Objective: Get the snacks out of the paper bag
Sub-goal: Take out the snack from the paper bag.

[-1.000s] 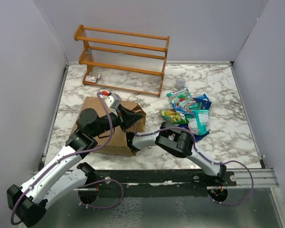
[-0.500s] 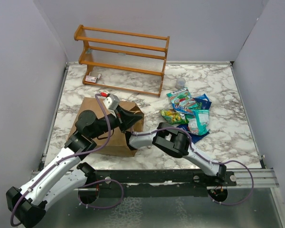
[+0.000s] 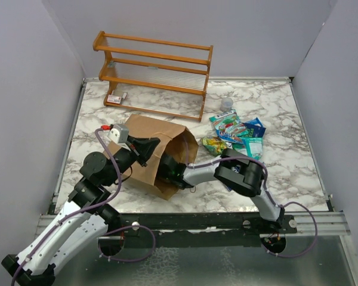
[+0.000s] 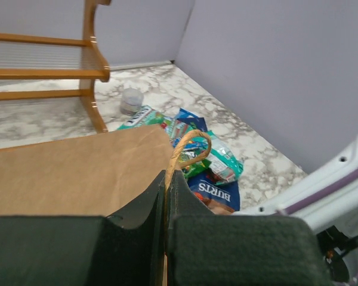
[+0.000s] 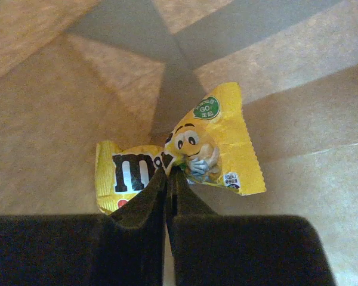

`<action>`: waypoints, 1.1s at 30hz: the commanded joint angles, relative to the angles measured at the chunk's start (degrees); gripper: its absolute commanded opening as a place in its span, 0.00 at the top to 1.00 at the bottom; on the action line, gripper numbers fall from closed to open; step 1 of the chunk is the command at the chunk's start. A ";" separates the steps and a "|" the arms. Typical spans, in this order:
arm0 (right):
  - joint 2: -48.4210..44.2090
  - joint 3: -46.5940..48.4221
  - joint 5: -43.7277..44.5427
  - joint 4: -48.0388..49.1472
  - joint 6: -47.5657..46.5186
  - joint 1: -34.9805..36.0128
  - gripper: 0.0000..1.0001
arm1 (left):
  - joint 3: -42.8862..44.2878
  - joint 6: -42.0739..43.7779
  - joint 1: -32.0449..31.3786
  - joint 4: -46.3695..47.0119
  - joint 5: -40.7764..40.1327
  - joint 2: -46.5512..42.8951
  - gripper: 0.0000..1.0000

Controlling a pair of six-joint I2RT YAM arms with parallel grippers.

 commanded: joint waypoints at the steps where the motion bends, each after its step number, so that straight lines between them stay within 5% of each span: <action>1: -8.48 -9.00 2.65 3.99 1.67 -0.17 0.99 | -0.15 0.43 -0.13 -1.90 -9.38 -1.99 1.00; 23: -22.84 -22.33 4.78 -0.73 6.34 2.90 0.99 | 1.87 -2.10 -0.12 -0.23 -16.78 4.85 1.00; 33: -43.04 -27.55 22.47 -12.30 -7.34 2.85 0.99 | 4.95 0.63 -0.12 -7.46 -18.04 1.39 1.00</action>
